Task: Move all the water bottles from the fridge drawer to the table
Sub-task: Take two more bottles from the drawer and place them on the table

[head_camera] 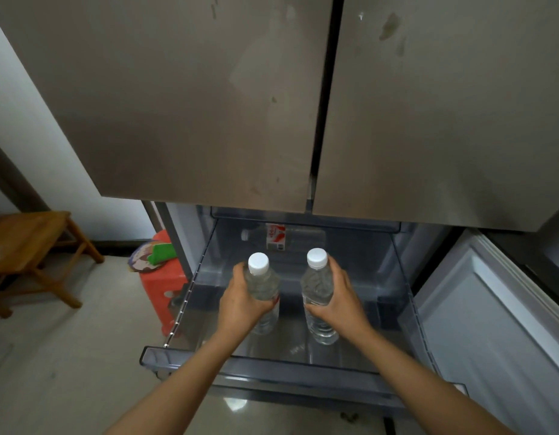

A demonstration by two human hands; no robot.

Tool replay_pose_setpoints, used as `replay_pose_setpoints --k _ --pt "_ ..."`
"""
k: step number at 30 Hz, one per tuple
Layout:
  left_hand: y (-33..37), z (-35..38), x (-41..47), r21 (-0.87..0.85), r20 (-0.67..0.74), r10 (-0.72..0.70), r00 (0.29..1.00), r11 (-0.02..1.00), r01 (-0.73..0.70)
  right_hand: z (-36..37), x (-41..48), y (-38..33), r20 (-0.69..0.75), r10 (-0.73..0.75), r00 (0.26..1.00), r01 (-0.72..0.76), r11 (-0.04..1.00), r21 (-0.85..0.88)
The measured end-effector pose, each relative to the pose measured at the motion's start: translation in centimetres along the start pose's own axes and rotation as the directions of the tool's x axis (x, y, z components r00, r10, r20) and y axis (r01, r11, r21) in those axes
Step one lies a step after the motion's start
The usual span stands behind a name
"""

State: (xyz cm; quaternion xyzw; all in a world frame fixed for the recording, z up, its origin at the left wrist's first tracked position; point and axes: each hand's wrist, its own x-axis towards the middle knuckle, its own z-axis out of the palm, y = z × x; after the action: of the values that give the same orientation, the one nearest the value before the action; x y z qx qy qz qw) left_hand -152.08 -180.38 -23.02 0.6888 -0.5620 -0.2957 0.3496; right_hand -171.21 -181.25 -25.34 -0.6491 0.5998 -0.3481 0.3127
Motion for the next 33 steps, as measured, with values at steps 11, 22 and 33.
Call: replay_pose_setpoints --k 11,22,33 --pt "0.9 -3.1 -2.5 -0.219 -0.319 0.024 0.947 0.971 -0.098 -0.9 0.3 -1.6 0.064 -0.132 0.989 0.139 0.983 -0.119" --pt "4.5 -13.3 -13.0 -0.218 -0.814 -0.026 0.58 0.939 -0.265 -2.9 -0.4 -15.4 0.04 -0.581 0.813 0.528 0.765 0.368" --pt "-1.6 -14.9 -28.9 -0.284 -0.941 -0.288 0.179 0.957 0.049 6.2 -9.0 -21.4 0.402 -0.804 0.438 0.497 0.589 0.638"
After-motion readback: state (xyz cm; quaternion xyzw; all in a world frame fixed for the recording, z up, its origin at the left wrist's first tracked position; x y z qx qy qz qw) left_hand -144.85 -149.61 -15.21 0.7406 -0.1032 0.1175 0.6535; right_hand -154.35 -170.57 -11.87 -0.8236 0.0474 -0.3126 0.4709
